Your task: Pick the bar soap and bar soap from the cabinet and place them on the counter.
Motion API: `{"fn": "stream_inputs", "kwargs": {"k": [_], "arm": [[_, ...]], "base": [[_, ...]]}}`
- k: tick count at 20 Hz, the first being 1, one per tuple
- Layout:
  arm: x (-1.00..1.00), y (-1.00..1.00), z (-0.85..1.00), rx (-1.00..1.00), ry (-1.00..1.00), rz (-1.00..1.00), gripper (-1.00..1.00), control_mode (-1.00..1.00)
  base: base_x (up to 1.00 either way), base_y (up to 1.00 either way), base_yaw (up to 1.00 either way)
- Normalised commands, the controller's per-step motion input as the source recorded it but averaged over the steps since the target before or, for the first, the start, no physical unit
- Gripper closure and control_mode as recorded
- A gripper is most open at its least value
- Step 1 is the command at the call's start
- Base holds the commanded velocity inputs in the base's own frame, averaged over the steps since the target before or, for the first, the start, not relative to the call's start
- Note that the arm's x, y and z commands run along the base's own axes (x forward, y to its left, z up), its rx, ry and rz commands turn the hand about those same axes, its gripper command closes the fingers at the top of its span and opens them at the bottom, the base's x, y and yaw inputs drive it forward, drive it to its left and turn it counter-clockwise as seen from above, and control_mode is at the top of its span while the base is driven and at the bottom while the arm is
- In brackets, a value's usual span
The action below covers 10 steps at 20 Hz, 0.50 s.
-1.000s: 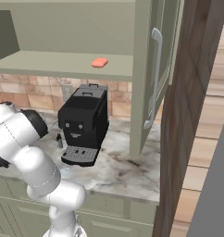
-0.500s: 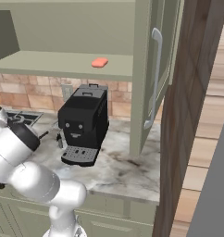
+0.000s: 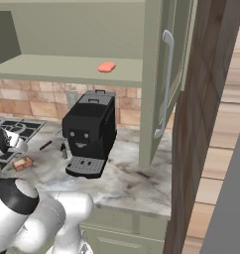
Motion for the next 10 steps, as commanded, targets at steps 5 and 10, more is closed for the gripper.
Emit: {"fn": "stream_inputs", "kwargs": {"k": [5,10], "arm": [[-0.30,-0.32,0.55,0.02,-0.18,0.04,-1.00,-1.00],[-0.17,-0.35,0.50,0.07,-0.04,0.04,-1.00,-1.00]], "base": [[0.00,0.00,0.00],[0.00,0.00,0.00]]}}
